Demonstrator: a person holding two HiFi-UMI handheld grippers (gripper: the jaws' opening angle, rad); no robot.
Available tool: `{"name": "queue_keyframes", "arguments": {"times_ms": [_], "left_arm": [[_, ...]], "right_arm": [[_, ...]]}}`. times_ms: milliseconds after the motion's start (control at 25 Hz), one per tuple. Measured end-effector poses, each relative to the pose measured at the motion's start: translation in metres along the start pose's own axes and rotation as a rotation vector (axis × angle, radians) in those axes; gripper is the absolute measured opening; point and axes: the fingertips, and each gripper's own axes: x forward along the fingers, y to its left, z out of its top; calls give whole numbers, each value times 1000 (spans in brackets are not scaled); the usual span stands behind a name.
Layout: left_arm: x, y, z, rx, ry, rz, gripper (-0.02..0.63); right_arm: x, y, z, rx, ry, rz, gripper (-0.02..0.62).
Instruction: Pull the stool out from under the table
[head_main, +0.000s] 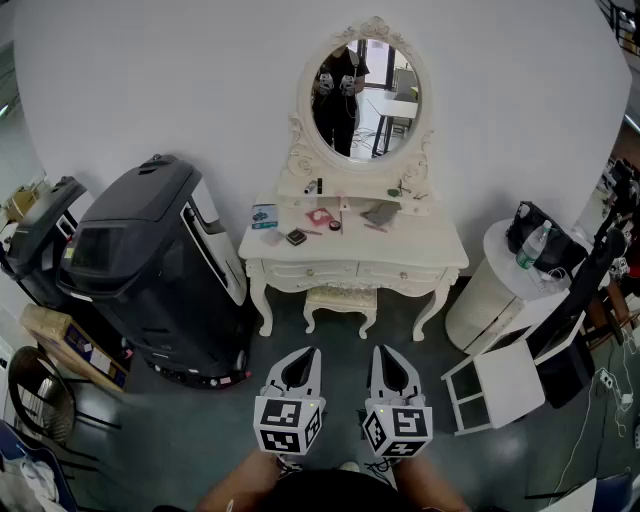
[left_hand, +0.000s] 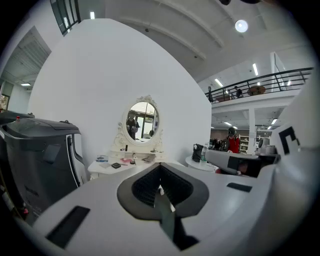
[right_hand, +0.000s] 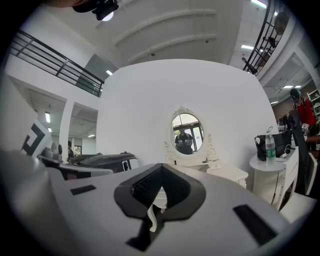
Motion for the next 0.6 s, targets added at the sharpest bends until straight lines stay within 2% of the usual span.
{"name": "queue_keyframes", "arguments": {"times_ms": [600], "left_arm": [[3, -15, -2, 12, 7, -16, 5]], "right_arm": [[-11, -9, 0, 0, -8, 11, 2]]}}
